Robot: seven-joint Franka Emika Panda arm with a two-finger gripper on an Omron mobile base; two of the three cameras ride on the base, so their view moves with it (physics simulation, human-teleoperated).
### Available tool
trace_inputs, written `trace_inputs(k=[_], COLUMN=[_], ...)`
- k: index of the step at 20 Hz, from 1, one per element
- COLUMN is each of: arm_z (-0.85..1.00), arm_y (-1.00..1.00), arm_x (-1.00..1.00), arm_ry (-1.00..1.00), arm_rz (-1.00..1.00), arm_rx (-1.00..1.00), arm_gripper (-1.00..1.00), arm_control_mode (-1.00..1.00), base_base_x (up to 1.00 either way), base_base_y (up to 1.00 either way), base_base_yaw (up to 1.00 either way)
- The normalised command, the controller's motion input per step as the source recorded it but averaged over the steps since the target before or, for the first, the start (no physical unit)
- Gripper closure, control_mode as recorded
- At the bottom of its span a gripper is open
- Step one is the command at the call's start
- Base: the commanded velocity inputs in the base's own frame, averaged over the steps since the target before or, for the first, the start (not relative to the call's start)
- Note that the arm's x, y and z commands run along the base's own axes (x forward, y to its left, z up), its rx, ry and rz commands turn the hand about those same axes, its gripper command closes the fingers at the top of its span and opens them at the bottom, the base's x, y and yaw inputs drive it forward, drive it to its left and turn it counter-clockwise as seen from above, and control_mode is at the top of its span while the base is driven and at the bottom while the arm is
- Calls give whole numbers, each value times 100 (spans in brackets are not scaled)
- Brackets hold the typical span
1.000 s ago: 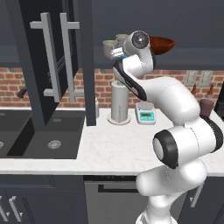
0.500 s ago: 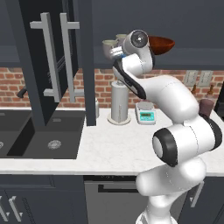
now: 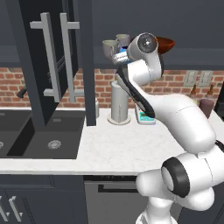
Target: Gather all objects into one cabinet and sort the glasses and bowls to opposite sides.
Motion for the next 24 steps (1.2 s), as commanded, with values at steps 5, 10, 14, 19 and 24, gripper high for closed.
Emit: trace_inputs(k=[5, 10, 14, 19, 24], arm_z=[0, 0, -11, -26, -34], arm_y=[0, 0, 0, 0, 0], arm_x=[-100, -100, -100, -100, -79], arm_ry=[-1, -8, -2, 0, 9], arm_rz=[0, 0, 3, 5, 1], arm_rx=[0, 0, 0, 0, -5], arm_gripper=[-100, -100, -100, -100, -100], arm_control_mode=[-100, -100, -100, -100, -100], base_base_x=[0, 0, 0, 0, 0], base_base_y=[0, 0, 0, 0, 0], base_base_yaw=[0, 0, 0, 0, 0])
